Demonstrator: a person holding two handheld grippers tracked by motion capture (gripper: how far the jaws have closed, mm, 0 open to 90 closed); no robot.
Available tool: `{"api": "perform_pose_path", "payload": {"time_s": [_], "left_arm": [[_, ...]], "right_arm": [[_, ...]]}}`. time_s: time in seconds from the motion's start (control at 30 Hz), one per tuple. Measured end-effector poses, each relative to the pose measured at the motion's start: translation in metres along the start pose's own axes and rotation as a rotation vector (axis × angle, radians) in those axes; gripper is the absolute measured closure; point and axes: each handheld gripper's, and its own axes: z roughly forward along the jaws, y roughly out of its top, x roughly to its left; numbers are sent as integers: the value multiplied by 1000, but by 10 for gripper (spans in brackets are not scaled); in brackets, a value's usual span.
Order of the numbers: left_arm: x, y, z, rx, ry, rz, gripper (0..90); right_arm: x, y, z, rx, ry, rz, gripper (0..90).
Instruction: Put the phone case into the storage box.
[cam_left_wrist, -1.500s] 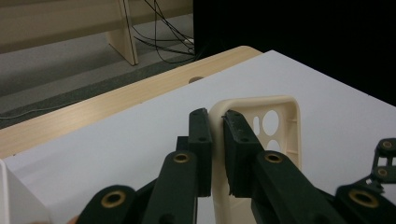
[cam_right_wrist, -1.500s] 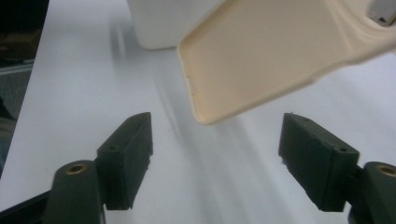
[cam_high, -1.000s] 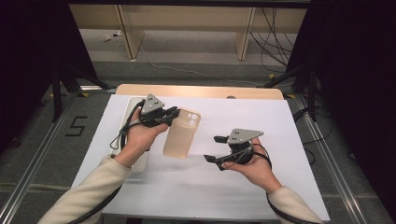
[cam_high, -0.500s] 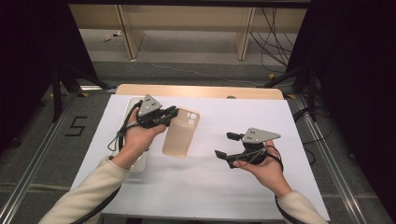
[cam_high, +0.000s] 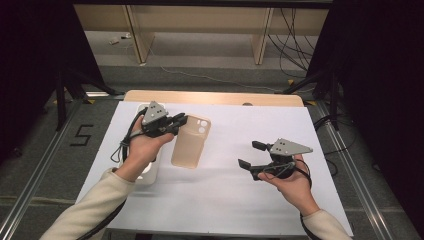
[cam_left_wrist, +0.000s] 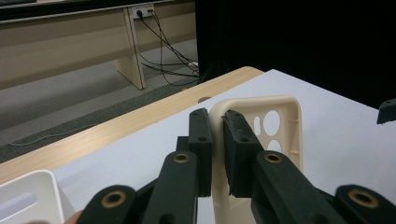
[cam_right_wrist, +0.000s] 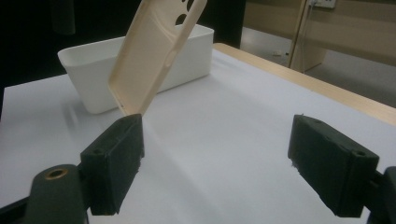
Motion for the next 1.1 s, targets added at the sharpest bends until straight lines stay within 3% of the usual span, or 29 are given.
{"api": "perform_pose_path", "payload": {"time_s": [0.4,0.6,0.7,0.73,0.77,0.97,1.03,1.07,1.1], "left_arm": [[6,3,-9,-22,8,-6,823],[8,7,-12,-32,14,-6,823],[9,9,-13,-36,22,-3,823],[9,9,-14,-36,23,-4,823],[9,10,-14,-36,23,-3,823],[11,12,-15,-41,27,1,823],[11,13,-16,-47,28,3,823],[12,13,-17,-46,29,7,823],[13,14,-17,-45,30,8,823]], "right_arm": [[0,-3,-14,-22,-25,40,195],[-2,-5,-20,-47,-41,27,192],[-1,-7,-23,-44,-47,51,191],[-2,-8,-24,-57,-56,29,190],[-1,-8,-25,-46,-45,50,189],[-2,-10,-28,-64,-69,33,185],[0,-11,-30,-42,-51,58,183],[1,-12,-29,-57,-47,65,182],[-1,-12,-29,-64,-61,38,182]]}}
